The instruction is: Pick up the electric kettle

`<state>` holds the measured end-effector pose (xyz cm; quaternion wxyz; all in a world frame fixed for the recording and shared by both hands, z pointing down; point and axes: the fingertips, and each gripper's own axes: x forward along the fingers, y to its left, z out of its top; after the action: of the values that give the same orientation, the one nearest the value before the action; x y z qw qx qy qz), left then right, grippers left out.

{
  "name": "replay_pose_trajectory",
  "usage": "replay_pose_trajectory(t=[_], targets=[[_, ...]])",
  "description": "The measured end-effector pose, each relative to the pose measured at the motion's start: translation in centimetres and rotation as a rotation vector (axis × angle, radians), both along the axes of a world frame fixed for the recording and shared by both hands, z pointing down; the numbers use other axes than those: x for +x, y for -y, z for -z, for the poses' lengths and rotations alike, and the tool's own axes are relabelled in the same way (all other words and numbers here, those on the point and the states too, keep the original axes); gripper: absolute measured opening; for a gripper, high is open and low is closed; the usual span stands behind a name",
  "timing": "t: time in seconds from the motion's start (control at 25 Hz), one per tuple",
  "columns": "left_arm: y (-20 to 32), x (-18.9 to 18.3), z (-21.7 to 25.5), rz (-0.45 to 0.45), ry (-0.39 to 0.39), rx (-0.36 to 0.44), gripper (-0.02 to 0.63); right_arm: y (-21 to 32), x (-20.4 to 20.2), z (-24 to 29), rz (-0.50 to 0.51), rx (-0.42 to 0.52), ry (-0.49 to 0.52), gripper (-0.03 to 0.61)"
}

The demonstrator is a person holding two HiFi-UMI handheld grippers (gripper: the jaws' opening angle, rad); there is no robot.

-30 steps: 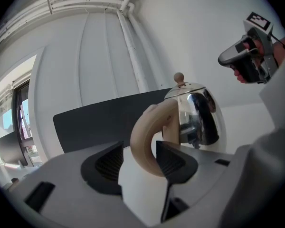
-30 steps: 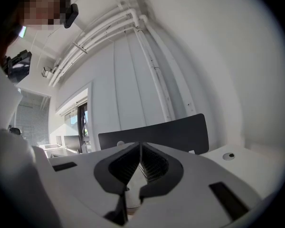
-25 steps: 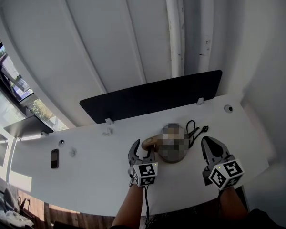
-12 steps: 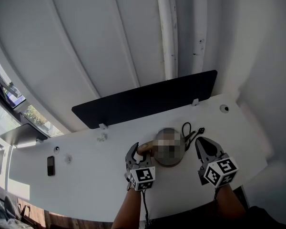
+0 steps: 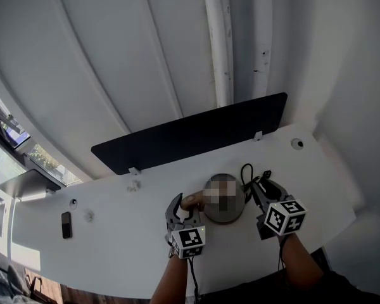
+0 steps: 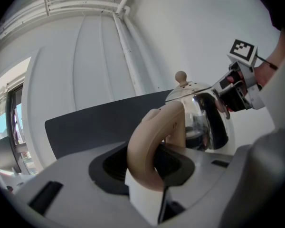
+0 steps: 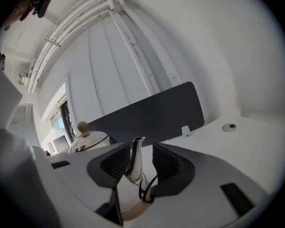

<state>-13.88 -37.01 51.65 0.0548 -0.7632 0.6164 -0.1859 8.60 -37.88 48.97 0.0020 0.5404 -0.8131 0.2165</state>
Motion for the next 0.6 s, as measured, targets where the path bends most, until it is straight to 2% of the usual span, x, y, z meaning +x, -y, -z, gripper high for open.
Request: replay_pose_trajectory(t=[0.32, 0.6], targets=[[0.1, -0.1, -0.1, -0.011, -0.001, 0.006, 0.138, 1.9, -2.1, -0.4, 0.052, 0.011, 0.003, 0.138], [0.2, 0.0, -0.1, -0.021, 0.001, 0.000, 0.138, 2.0, -2.1, -0.5, 0.030, 0.016, 0.027, 0.120]])
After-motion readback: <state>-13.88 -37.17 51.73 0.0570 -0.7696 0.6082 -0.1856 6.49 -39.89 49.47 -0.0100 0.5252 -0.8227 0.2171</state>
